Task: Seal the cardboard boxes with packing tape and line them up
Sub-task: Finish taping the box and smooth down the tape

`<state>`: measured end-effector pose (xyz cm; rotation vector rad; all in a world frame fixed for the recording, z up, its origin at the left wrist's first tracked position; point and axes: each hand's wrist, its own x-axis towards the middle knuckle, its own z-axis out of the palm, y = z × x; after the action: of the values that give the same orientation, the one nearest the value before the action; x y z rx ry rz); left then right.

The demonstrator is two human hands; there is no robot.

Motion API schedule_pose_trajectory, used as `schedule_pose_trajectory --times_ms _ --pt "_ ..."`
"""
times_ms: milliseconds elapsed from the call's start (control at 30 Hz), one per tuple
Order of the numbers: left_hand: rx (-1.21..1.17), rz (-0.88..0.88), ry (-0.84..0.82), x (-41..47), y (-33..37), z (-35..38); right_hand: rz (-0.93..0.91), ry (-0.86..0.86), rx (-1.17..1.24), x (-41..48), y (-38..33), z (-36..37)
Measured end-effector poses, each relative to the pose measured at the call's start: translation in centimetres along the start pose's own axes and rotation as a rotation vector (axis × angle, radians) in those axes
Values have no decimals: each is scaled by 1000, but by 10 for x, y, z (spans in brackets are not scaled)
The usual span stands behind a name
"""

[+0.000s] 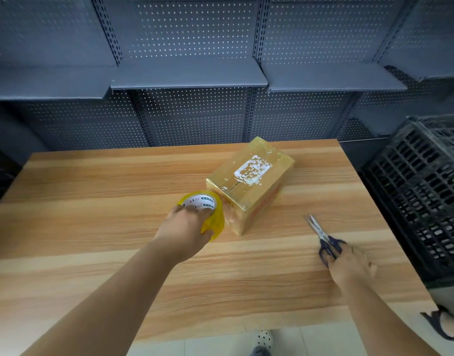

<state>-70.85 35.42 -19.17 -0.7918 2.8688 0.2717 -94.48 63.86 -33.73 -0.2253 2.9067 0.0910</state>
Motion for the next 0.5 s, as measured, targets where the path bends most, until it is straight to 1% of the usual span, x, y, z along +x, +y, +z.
schedule_pose_trajectory --times_ms 67,100,133,200,233,300,400,467,500 --pt "11 -9 -20 0 -1 -2 -11 -50 -26 2 -1 1" --pt "21 -12 -26 -1 -1 -3 -7 -80 31 1 -2 3" --pt "35 -13 -31 -1 -2 -3 -1 -111 145 -1 -2 4" --pt "57 -14 -41 -1 -5 -5 10 -196 454 -12 0 6" --pt "64 -13 -42 0 -6 -6 -14 -247 582 -21 0 3" --pt "72 -2 -35 1 -8 -7 -85 -396 720 -47 -4 -6" --pt "77 10 -34 1 -9 -8 -214 -593 756 -99 -23 -30" --pt "66 16 -34 1 -11 -7 -298 -613 681 -123 -36 -50" --pt "62 21 -29 1 -12 -6 -362 -568 594 -130 -40 -64"
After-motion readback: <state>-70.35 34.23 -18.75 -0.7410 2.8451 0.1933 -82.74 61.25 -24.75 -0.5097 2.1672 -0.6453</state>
